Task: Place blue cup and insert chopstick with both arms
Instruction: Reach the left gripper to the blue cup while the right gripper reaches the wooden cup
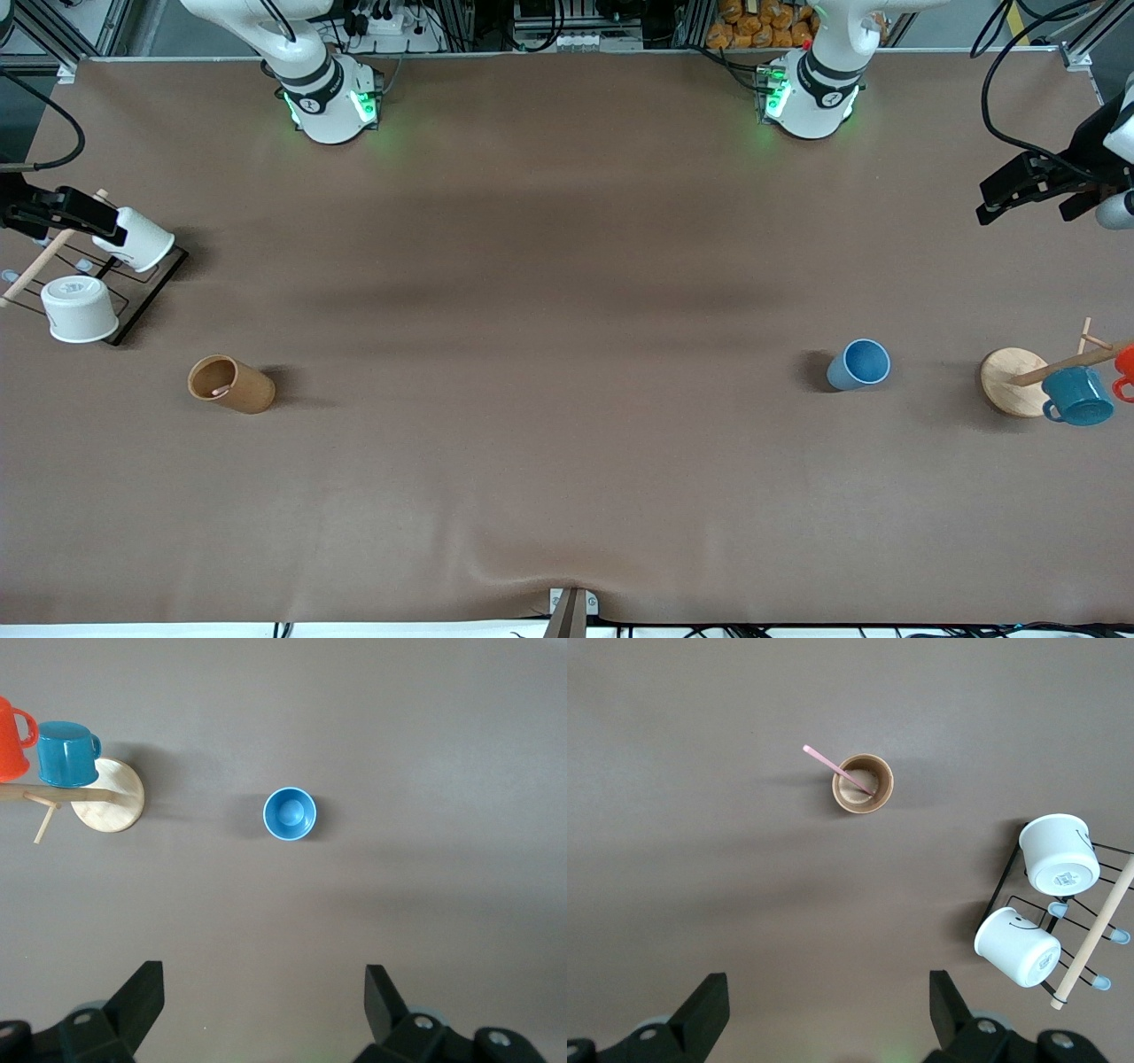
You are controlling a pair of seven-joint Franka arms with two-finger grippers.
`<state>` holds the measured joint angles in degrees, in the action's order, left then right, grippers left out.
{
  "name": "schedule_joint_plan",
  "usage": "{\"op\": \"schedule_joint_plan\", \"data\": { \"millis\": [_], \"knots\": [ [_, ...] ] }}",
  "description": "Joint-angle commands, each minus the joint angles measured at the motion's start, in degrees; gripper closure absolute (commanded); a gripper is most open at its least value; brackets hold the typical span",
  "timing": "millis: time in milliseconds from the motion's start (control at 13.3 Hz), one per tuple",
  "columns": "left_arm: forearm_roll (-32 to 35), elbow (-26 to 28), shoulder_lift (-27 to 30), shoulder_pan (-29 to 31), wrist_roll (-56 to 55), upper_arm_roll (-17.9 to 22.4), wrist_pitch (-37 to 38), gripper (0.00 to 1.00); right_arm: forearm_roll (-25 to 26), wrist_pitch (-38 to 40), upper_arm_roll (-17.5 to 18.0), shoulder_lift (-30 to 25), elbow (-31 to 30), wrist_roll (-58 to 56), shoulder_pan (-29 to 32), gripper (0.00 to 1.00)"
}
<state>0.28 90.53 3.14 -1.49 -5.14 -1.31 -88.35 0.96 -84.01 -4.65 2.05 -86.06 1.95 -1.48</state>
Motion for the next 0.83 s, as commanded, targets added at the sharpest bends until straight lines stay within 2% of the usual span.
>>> {"op": "schedule_joint_plan", "data": {
  "millis": [0, 301, 603, 753],
  "knots": [
    [-0.8, 0.5, 1.1, -0.4, 0.7, 0.7, 1.0, 0.0, -0.6, -0.1, 0.3, -0.9, -0.2, 1.0, 0.1, 0.0],
    [-0.8, -1.0, -2.7, 0.3, 2.5, 0.7, 0.5, 0.0, -0.6, -0.1, 0.3, -0.9, -0.2, 1.0, -0.2, 0.0],
    [-0.1, -0.1, -9.7, 3.2, 5.5, 0.8, -5.2, 0.0, -0.7, -0.1, 0.3, -0.6, -0.2, 1.1, -0.2, 0.0],
    [-0.1, 2.0, -12.6, 4.6, 5.7, 0.8, -9.1, 0.0, -0.6, -0.1, 0.3, -0.3, -0.2, 1.0, -0.2, 0.0]
  ]
}}
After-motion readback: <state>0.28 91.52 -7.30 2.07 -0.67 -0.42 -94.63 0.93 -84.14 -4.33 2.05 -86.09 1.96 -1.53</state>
